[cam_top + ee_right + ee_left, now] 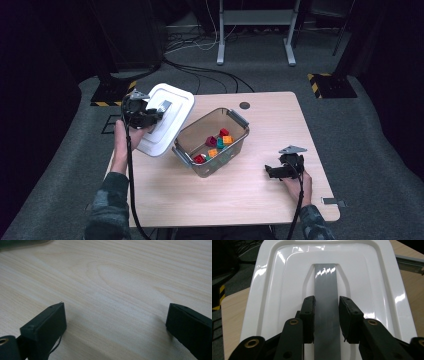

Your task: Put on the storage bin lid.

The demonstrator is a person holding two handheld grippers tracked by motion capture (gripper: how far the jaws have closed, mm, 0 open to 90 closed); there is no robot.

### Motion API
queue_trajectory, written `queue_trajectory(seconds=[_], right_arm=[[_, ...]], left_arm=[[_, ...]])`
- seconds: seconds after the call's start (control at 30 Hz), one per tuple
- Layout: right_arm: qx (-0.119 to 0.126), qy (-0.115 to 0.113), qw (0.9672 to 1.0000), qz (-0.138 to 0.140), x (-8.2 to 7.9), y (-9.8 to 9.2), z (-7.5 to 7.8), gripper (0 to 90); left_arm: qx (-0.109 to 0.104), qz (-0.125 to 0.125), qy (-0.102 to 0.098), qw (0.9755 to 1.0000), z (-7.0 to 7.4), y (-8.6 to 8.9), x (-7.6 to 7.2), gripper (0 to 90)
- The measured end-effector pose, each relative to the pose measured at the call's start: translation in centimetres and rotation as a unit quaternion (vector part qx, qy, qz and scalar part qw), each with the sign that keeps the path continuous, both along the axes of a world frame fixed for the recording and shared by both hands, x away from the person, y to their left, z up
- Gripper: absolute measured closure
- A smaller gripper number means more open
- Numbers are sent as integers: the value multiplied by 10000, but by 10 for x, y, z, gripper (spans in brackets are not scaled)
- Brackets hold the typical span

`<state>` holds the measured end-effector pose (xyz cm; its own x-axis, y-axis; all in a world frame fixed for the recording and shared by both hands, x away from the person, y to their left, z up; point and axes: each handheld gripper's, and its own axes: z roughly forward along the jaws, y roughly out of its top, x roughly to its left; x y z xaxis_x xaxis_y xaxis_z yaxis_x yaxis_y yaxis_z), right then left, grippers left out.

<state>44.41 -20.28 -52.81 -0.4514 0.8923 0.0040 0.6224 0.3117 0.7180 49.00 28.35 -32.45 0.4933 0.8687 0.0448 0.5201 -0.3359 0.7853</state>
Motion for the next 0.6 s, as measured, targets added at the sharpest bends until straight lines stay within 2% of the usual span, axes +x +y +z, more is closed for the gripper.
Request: queue_trajectory(seconds=[0.37,0.6], right_arm=[[-7,-9,10000,10,0,0,0,24],[-14,-18,10000,20,0,0,0,24]], left_arm=[[50,-318,5,9995,6,-23,0,665],[112,-590,-12,9982,9,-49,1,665]])
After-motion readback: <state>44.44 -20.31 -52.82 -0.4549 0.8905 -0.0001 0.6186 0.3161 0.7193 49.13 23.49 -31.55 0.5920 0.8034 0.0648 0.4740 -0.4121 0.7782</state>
